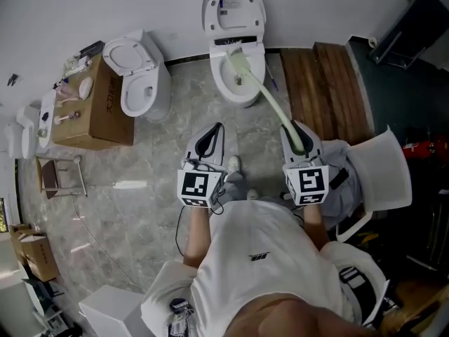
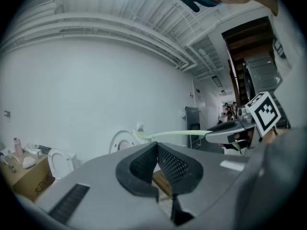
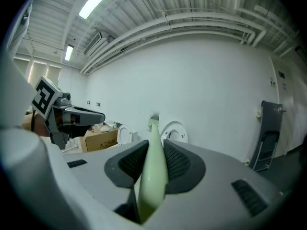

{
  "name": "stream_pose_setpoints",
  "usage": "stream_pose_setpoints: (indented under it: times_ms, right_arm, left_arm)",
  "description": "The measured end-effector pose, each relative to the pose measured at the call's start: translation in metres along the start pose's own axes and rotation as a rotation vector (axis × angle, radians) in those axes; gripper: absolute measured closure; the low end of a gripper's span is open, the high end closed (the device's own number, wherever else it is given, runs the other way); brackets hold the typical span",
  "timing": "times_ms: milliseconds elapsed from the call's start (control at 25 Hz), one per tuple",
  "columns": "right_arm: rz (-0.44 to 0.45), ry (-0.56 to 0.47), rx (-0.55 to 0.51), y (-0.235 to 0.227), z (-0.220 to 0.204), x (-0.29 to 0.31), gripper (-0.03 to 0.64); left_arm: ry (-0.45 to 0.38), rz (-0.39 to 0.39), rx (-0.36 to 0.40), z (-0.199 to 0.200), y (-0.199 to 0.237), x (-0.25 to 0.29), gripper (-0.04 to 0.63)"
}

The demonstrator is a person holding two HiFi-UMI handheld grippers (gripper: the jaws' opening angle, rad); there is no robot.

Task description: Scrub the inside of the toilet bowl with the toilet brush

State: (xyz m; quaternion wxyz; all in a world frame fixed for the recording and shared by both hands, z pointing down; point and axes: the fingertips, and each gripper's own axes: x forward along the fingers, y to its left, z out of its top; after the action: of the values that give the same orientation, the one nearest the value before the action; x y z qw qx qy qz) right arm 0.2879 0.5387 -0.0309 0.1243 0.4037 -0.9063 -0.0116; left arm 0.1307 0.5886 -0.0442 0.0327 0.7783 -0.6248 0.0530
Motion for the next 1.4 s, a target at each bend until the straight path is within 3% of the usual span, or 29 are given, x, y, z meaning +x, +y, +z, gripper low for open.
stream_pose_setpoints:
  times_ms: [880,1400]
  right_arm:
    - [-0.038,0.068,0.039,-0.004,0.019,0.199,0.528]
    - [-0.06,0.118,0.056,-0.019,0.012,0.262,0.528]
  left_arm:
    - [0.041,-0.09,-0.015,-0.014,0.153,0.141,0.584]
    - [0.073,-0.137,-0.018,-0.028,0.19,0.201,0.584]
